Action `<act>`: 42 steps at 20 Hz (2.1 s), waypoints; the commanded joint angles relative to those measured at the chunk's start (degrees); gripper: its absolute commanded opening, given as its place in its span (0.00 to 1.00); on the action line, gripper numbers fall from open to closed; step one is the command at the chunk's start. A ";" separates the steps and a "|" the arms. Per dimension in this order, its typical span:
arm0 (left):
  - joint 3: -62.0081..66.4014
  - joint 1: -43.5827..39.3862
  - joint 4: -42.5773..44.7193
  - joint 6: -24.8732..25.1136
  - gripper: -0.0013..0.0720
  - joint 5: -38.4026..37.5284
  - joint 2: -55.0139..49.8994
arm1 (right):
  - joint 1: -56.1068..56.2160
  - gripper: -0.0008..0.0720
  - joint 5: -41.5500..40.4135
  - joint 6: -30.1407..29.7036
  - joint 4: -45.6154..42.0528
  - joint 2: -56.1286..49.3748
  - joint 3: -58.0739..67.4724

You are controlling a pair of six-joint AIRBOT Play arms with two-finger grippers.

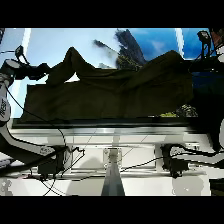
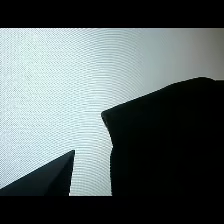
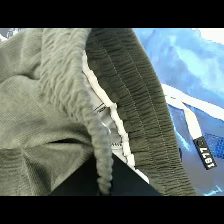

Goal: Fold the clothes and pants, and hang the long-sleeved shirts on hangers.

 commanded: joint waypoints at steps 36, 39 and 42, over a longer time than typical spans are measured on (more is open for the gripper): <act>5.81 11.61 19.21 -9.27 0.04 -7.72 44.28 | 0.04 0.05 -19.19 0.39 -2.58 -0.11 -0.02; 5.79 12.46 19.65 -9.46 0.04 -18.71 39.93 | 0.02 0.05 -18.99 0.37 -2.91 -0.11 0.00; 5.77 11.43 18.25 -9.44 0.04 -17.03 32.98 | 0.02 0.05 -18.99 0.37 -2.97 -0.11 0.00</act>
